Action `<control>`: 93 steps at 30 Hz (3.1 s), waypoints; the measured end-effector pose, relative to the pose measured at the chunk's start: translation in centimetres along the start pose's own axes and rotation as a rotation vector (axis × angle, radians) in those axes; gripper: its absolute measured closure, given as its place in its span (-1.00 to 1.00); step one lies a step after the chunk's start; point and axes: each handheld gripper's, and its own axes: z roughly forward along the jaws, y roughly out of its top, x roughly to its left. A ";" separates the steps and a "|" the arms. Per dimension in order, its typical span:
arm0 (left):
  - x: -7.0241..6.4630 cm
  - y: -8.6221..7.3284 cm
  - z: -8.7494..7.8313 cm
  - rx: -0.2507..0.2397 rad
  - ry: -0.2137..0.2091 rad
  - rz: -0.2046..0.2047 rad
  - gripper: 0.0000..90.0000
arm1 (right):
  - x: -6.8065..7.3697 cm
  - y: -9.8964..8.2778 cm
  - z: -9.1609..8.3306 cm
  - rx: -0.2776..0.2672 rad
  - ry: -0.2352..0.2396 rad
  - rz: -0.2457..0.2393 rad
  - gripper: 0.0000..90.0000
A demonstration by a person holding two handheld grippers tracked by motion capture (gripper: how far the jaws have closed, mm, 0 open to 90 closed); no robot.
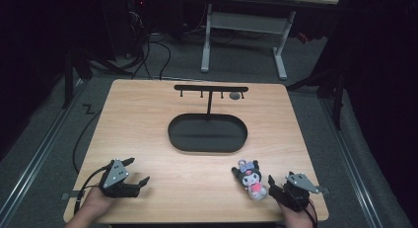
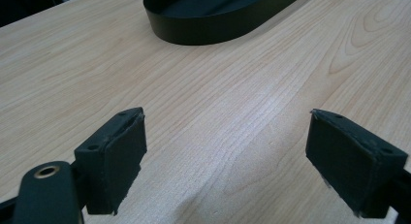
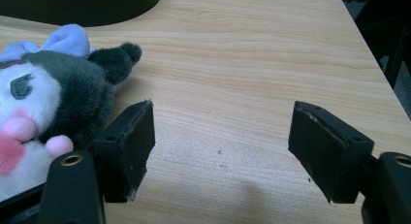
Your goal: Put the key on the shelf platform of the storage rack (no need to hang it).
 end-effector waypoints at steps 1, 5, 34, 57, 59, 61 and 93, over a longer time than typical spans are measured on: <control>0.0 0.0 0.0 0.000 0.000 0.000 -0.66 | 0.0 0.0 0.0 0.000 0.001 0.002 -0.44; 0.0 0.0 0.0 0.000 0.000 0.000 -0.66 | -0.1 0.0 0.0 -0.002 0.007 0.005 -0.43; 0.0 0.0 0.0 0.000 0.000 0.000 -0.66 | -0.4 0.8 -0.5 0.079 0.025 0.031 -0.49; 0.0 -0.1 -0.1 -0.010 -0.002 0.000 -0.66 | -0.1 3.3 0.1 0.224 0.062 0.032 -0.60; 0.0 -0.1 -0.1 -0.010 0.000 -0.001 -0.66 | -0.3 3.4 0.0 0.235 0.069 0.037 -0.61; 0.0 -0.1 -0.1 -0.009 0.002 -0.001 -0.66 | -0.5 3.7 -0.1 0.253 0.073 0.039 -0.61; 0.0 0.0 -0.1 -0.009 0.001 -0.002 -0.66 | 1.0 5.7 0.3 0.483 0.119 -0.088 -0.47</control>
